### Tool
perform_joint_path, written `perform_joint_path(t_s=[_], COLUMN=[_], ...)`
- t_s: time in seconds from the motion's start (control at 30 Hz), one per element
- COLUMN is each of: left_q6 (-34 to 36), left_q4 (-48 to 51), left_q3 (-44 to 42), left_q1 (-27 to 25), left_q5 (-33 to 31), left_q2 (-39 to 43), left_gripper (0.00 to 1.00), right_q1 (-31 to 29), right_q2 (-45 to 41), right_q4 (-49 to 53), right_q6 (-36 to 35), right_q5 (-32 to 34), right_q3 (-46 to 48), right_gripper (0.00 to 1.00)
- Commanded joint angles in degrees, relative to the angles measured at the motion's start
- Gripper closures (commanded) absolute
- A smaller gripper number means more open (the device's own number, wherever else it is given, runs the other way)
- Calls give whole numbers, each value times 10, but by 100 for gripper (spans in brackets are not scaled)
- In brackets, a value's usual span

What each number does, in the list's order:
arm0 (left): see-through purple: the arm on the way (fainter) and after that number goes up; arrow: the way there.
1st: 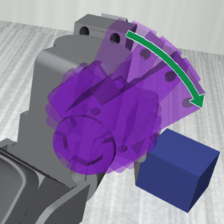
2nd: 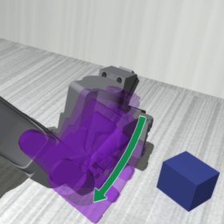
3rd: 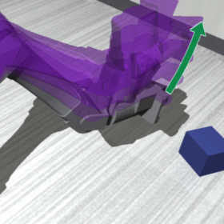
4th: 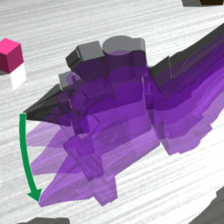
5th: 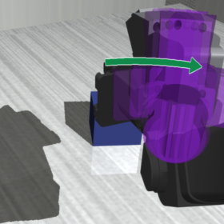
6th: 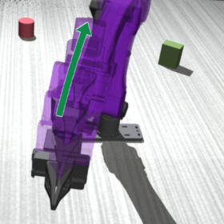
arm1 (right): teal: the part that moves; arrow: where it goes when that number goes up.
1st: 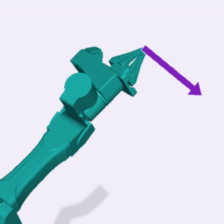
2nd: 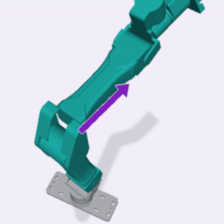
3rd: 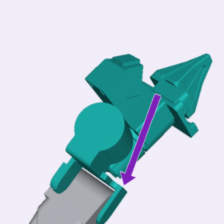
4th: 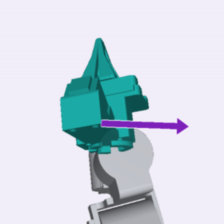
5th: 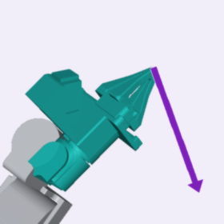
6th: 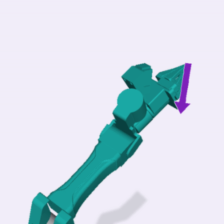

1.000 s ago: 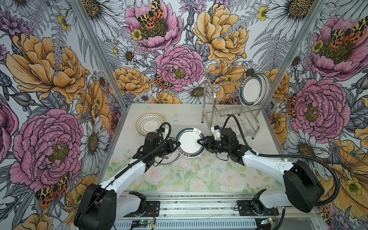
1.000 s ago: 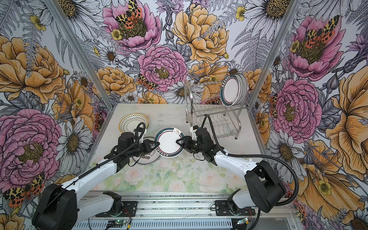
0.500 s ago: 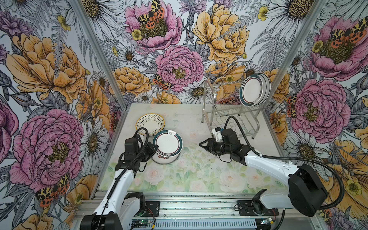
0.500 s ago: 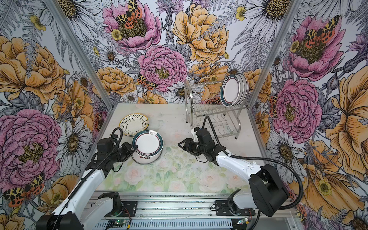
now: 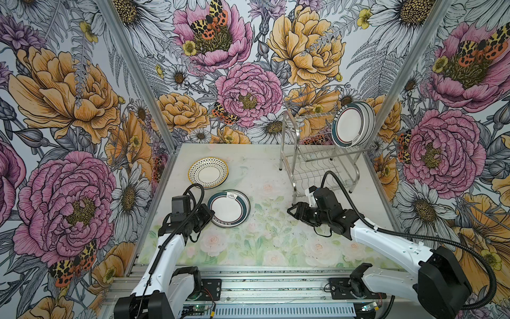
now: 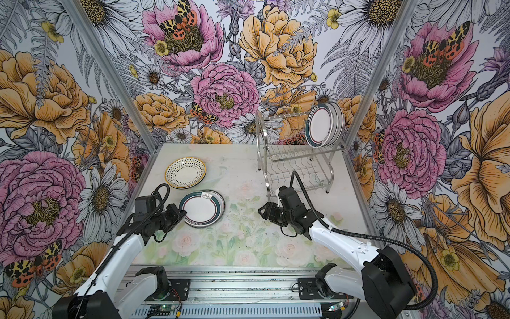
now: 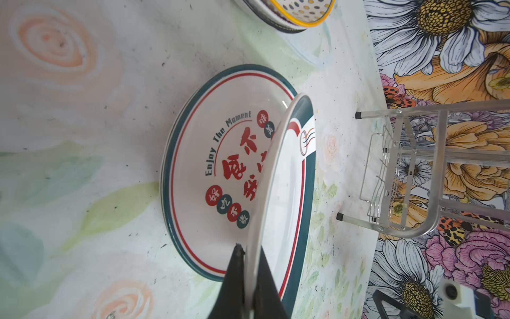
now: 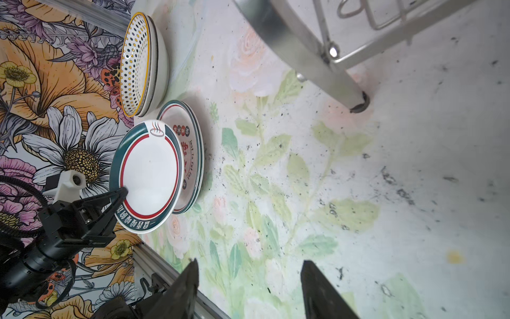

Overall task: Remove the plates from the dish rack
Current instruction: 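Lower the plate onto the printed plates with the left gripper while the right withdraws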

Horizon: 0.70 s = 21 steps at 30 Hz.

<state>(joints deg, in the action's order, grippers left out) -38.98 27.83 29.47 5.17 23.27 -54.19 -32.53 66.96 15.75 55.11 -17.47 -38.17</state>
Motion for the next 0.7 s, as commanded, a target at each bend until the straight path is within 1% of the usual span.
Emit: perform_joint_path(t_s=[0.0,0.17,0.3,0.5,0.67], left_q6=[11,11,11,3,3], left_q4=[-1,-1,7,21,27], left_q3=[15,14,15,9,7], left_q1=[6,-3,-6,-14,-24], left_q5=[-16,-24,-33,-55,-76], left_q2=[-14,-36,-42,-53,-71], left_gripper=[100,100,95,80,74], right_q1=[6,16,27,51,68], right_q2=[-18,-13,-8,-5,-6], right_q4=[34,41,44,47,53], right_q6=[-25,-39,-49,-67,-81], right_q5=[17,5,-4,-28,-46], right_q3=[-6,-14,-20,-34,-49], right_gripper=[39,39,38,38,38])
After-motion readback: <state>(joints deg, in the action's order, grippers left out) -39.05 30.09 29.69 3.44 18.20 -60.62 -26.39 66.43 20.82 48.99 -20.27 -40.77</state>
